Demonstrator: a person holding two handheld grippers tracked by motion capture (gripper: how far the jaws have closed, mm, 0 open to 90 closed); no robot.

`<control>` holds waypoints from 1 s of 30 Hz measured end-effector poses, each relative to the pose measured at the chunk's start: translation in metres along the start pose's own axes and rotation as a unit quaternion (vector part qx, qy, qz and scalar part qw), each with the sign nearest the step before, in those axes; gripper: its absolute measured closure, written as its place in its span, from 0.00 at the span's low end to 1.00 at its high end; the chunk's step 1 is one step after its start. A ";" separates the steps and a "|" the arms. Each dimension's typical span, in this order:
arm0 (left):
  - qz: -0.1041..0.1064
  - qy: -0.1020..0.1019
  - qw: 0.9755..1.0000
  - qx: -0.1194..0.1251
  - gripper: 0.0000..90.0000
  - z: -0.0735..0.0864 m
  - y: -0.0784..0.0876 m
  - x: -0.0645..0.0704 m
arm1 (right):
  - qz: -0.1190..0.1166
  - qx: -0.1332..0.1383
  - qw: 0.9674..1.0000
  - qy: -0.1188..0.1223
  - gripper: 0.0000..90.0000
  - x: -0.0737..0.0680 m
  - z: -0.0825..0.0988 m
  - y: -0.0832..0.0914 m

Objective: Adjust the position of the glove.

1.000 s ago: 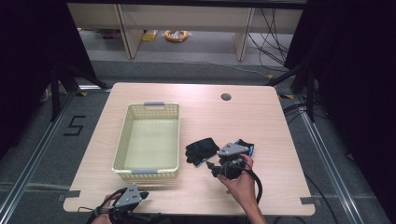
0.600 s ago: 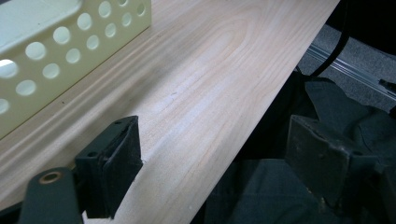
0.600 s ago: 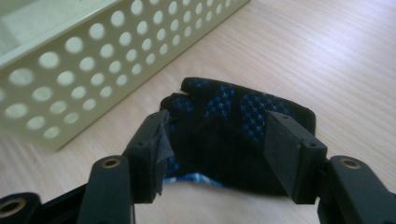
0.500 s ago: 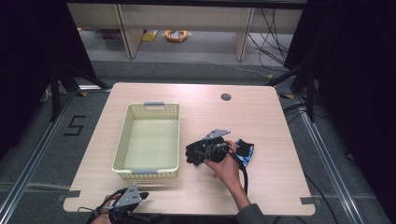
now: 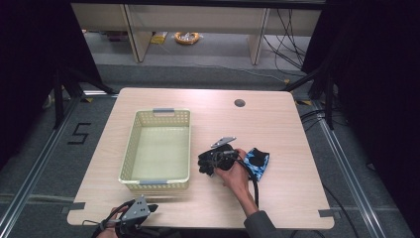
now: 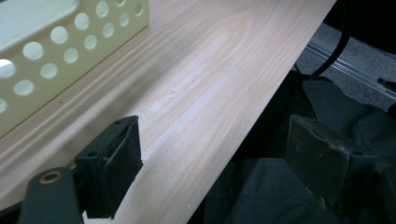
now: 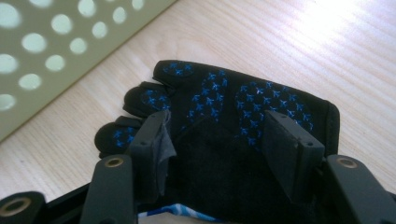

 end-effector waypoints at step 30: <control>0.004 0.002 1.000 0.001 0.21 0.000 0.000 0.000 | -0.028 0.047 0.998 0.026 0.88 0.001 -0.003 0.027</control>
Point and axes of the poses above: each handheld gripper's, and its own axes: y roughly backward along the jaws, z roughly out of its underside, x roughly to its right, the point moved 1 cm from there along -y, roughly forward along the jaws, and after that the axes turned 12 degrees about x, right-handed, at the moved point
